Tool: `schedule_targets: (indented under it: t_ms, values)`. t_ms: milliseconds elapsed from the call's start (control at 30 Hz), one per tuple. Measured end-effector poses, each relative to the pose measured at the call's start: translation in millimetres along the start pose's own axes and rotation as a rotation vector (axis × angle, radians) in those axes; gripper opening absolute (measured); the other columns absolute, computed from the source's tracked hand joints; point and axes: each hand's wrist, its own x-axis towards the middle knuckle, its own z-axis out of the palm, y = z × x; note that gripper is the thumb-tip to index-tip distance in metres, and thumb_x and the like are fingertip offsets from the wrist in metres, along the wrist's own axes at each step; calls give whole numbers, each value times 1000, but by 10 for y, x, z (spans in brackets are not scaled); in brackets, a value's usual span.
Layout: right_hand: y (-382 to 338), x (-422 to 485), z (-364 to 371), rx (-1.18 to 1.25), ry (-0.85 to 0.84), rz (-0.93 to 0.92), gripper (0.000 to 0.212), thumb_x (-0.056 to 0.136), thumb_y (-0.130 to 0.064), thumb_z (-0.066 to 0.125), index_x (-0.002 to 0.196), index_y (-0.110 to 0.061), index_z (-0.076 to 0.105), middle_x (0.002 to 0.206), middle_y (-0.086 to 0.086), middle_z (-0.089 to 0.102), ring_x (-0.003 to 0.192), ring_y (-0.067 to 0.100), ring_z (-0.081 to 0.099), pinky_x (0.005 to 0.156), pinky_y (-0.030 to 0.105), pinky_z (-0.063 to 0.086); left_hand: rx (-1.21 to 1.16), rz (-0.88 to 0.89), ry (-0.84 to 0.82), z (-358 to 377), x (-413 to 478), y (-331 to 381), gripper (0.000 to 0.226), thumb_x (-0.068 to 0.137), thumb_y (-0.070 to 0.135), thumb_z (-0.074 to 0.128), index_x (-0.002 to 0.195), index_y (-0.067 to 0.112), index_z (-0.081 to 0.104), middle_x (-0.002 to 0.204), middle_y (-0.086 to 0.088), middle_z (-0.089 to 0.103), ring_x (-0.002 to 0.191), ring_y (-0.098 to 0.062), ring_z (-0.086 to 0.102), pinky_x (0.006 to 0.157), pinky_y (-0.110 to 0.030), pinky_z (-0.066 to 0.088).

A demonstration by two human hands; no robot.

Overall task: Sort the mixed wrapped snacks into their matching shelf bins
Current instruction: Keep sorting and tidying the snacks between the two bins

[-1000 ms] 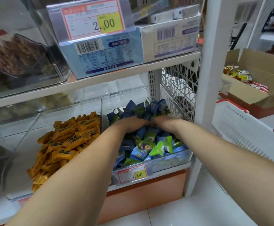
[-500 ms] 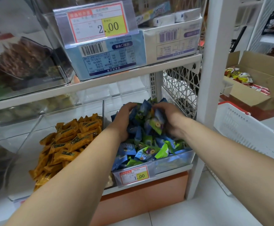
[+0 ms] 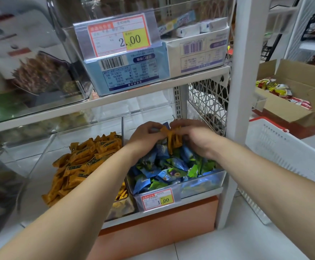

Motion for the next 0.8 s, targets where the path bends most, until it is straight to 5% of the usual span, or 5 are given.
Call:
schedule_targets:
  t_ms: [133,333,433,667,800]
  values:
    - [38,-54,2,-71,-22,-68,30,89,17,53,112,0,64,84,11,67,65,14,66,59,20,53,100,83,-67,24,-52,19,20,88,23,71,104,34,65,101,11,67,97,-7,63,81,-20,46]
    - [35,-69,-73,-126,-74,-33,32,87,12,64,112,-8,63,107,19,71,92,26,68,84,32,55,224,141,-202,-69,-156,16,38,81,28,79,110,43,60,105,22,66,94,9,61,79,-12,49]
    - [49,-83,-110,-254,-87,-27,36,85,10,68,117,-5,64,103,16,72,90,21,68,79,23,55,386,125,-199,-54,-192,20,49,80,35,78,125,35,58,117,15,64,108,-6,61,93,-30,51]
    - [31,-145,-58,-393,-54,-106,33,92,3,63,124,-5,63,103,8,70,87,10,65,70,8,50,380,153,-34,77,-272,4,41,79,39,71,118,37,57,110,12,66,101,-13,62,88,-35,52]
    - [13,-179,37,-423,-16,-173,33,95,8,53,125,-3,61,103,10,68,80,5,62,60,7,46,306,167,58,93,-269,24,29,85,31,68,110,38,56,101,13,66,91,-12,60,70,-24,46]
